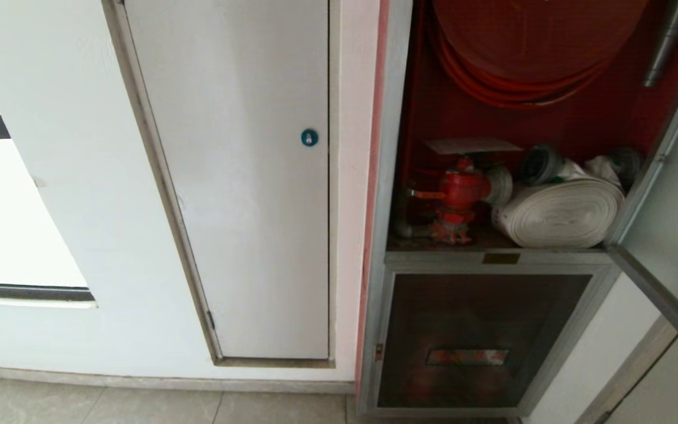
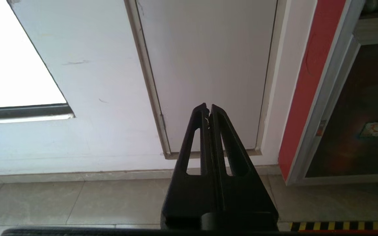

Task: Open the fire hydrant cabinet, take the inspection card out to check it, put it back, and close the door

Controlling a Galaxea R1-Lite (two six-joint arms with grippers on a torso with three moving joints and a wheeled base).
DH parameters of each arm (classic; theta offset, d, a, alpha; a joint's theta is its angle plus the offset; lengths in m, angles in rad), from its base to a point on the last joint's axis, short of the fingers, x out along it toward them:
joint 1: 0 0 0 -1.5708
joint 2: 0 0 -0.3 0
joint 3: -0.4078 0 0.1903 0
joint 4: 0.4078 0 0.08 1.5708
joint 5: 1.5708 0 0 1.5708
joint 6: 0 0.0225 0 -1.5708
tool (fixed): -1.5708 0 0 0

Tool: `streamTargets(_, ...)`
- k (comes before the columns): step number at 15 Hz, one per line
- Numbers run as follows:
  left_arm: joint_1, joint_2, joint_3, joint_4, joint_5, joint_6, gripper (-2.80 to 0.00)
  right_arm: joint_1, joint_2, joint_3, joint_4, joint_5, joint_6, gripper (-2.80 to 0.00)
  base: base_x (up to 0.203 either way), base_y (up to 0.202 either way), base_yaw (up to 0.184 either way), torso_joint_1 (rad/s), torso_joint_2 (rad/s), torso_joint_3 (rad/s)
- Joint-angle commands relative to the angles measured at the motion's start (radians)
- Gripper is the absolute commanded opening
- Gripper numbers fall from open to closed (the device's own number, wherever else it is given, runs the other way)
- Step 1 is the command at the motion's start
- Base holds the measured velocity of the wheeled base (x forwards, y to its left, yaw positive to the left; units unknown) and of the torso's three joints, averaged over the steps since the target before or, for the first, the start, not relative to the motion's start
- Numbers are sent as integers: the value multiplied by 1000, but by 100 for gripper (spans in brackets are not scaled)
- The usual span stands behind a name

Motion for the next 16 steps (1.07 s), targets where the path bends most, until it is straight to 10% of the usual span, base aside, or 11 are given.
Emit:
streamTargets(1,1,0,8,-1,0,0,-280,0,-2,0,0,0,0,-280,194,0,3,2,2,2)
streamTargets(16,1,0,8,-1,0,0,-280,0,-2,0,0,0,0,-280,197,0,0,2,2,2)
